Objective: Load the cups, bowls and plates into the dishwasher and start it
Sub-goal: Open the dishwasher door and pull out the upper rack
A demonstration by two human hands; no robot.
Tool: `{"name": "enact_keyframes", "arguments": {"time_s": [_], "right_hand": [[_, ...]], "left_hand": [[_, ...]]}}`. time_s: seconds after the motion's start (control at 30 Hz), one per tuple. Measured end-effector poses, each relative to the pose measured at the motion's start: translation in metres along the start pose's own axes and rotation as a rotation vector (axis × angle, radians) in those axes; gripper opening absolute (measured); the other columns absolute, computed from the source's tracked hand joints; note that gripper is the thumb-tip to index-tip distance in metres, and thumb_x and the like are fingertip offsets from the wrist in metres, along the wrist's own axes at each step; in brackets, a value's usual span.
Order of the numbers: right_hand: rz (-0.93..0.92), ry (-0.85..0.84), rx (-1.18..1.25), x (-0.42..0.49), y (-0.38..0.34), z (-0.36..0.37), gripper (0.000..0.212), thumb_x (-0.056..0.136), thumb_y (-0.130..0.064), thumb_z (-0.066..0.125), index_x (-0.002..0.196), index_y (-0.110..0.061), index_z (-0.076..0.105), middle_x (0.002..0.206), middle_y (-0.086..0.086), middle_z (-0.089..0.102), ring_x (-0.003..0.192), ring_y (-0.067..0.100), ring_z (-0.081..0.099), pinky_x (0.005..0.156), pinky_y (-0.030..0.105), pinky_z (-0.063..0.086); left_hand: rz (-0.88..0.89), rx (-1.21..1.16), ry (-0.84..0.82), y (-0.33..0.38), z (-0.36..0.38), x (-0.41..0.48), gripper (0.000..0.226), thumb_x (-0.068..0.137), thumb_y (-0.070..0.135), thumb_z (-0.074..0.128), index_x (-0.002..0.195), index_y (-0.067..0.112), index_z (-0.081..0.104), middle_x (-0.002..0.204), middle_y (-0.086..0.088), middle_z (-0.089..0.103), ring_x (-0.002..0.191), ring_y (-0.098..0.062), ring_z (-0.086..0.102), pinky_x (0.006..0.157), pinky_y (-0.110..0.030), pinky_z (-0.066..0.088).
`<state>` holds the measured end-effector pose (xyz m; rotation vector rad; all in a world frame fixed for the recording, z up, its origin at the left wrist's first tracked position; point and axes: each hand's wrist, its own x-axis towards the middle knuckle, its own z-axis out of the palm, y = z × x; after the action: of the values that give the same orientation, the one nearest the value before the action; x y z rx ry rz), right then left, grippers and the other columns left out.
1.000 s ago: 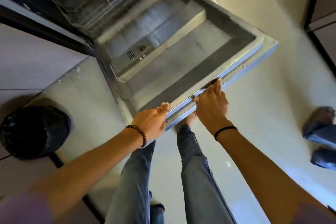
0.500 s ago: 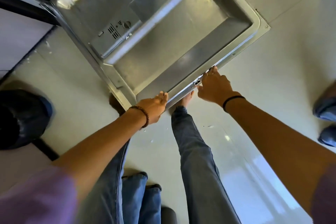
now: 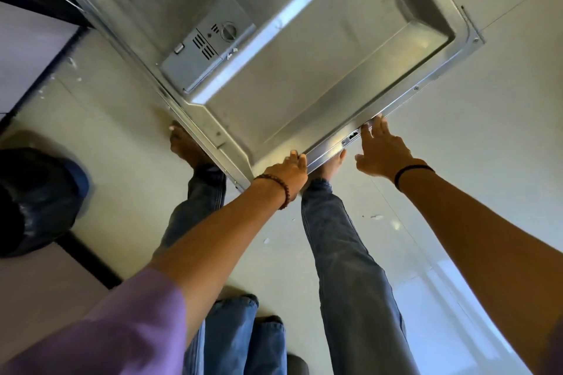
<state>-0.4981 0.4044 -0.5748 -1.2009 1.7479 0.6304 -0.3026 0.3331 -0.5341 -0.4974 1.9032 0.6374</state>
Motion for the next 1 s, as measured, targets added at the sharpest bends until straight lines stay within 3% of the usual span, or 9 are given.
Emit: {"name": "enact_keyframes", "arguments": {"time_s": [0.2, 0.33, 0.47, 0.67, 0.77, 0.83, 0.9, 1.0], "right_hand": [[0.000, -0.099, 0.222, 0.024, -0.001, 0.007, 0.085, 0.098, -0.044, 0.052, 0.157, -0.007, 0.002, 0.162, 0.017, -0.017, 0.151, 0.034, 0.003, 0.118, 0.050, 0.025], [-0.009, -0.117, 0.303, 0.032, 0.005, 0.006, 0.086, 0.096, -0.041, 0.058, 0.157, -0.012, 0.005, 0.163, 0.013, -0.017, 0.151, 0.035, 0.001, 0.119, 0.053, 0.022], [0.006, -0.127, 0.327, 0.033, 0.004, 0.005, 0.083, 0.096, -0.042, 0.057, 0.158, -0.019, 0.008, 0.163, 0.009, -0.017, 0.150, 0.037, 0.011, 0.118, 0.050, 0.025], [0.066, -0.187, 0.119, 0.044, -0.001, 0.013, 0.080, 0.098, -0.047, 0.051, 0.158, -0.020, 0.004, 0.163, 0.010, -0.020, 0.151, 0.036, 0.002, 0.119, 0.053, 0.022], [0.100, -0.215, 0.121, 0.043, -0.004, 0.015, 0.086, 0.096, -0.045, 0.055, 0.157, -0.020, 0.001, 0.162, 0.009, -0.022, 0.150, 0.039, 0.006, 0.118, 0.052, 0.023], [0.121, -0.159, 0.216, 0.037, -0.010, 0.012, 0.081, 0.095, -0.040, 0.058, 0.157, -0.018, 0.010, 0.165, 0.006, -0.009, 0.148, 0.039, 0.020, 0.117, 0.051, 0.028], [0.120, -0.083, 0.255, 0.028, -0.022, 0.003, 0.067, 0.097, -0.036, 0.055, 0.154, -0.016, 0.026, 0.162, 0.008, 0.021, 0.141, 0.034, 0.036, 0.113, 0.047, 0.035], [0.123, 0.032, 0.240, 0.008, -0.051, -0.017, 0.045, 0.098, -0.032, 0.052, 0.140, -0.016, 0.048, 0.134, 0.013, 0.059, 0.120, 0.031, 0.057, 0.099, 0.042, 0.047]], "left_hand": [[-0.017, -0.017, -0.049, -0.016, 0.009, 0.028, 0.069, 0.099, 0.012, 0.042, 0.152, 0.007, -0.002, 0.160, -0.014, 0.004, 0.142, -0.033, 0.028, 0.110, -0.044, 0.033], [0.005, -0.050, -0.025, -0.028, 0.009, 0.043, 0.067, 0.096, 0.011, 0.049, 0.150, 0.009, 0.010, 0.156, -0.013, 0.020, 0.133, -0.033, 0.040, 0.100, -0.044, 0.043], [0.028, -0.111, 0.005, -0.038, 0.004, 0.048, 0.057, 0.096, 0.024, 0.048, 0.147, 0.013, 0.024, 0.148, -0.011, 0.034, 0.133, -0.030, 0.039, 0.104, -0.046, 0.042], [0.030, -0.082, -0.005, -0.042, 0.017, 0.060, 0.067, 0.093, 0.024, 0.055, 0.148, 0.017, 0.018, 0.153, -0.010, 0.025, 0.139, -0.032, 0.031, 0.108, -0.051, 0.036], [0.064, -0.130, 0.030, -0.049, 0.026, 0.056, 0.073, 0.094, 0.024, 0.054, 0.151, 0.019, 0.009, 0.159, -0.008, 0.013, 0.145, -0.031, 0.018, 0.113, -0.051, 0.030], [0.068, -0.166, 0.054, -0.053, 0.029, 0.047, 0.070, 0.095, 0.023, 0.053, 0.152, 0.019, 0.011, 0.160, -0.007, 0.011, 0.147, -0.029, 0.014, 0.114, -0.051, 0.029], [0.064, -0.194, 0.083, -0.060, 0.026, 0.035, 0.066, 0.096, 0.025, 0.051, 0.151, 0.020, 0.015, 0.159, -0.007, 0.014, 0.147, -0.028, 0.015, 0.112, -0.049, 0.030], [0.068, -0.241, 0.114, -0.068, 0.013, 0.014, 0.062, 0.098, 0.026, 0.046, 0.152, 0.020, 0.015, 0.160, -0.006, 0.015, 0.147, -0.027, 0.016, 0.110, -0.048, 0.032]]}}
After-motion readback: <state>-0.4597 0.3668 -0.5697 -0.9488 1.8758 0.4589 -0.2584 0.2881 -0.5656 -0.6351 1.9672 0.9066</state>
